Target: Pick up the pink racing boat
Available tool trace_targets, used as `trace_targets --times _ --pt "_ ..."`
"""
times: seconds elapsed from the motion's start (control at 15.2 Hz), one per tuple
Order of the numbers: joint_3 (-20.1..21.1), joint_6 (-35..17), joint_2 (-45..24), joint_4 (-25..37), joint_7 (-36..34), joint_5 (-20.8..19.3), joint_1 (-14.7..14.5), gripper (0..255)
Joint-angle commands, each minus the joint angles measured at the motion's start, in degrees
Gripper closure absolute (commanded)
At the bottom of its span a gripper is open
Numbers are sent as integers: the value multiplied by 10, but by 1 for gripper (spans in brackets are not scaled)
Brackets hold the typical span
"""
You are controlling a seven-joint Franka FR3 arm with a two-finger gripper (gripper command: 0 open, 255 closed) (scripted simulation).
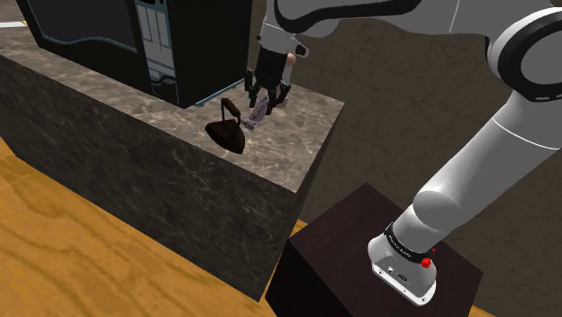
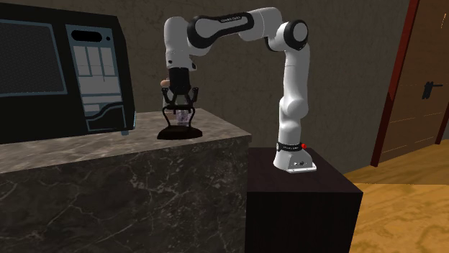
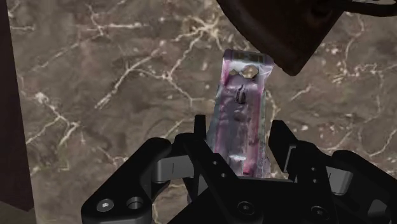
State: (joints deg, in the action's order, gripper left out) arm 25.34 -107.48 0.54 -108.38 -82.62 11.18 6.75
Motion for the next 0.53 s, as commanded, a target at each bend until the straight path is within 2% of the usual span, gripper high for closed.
trace_targets --times 0.0,0.46 --pt "0 15 2 13 -2 0 0 255" --pt "-1 54 4 50 -8 -1 1 255"
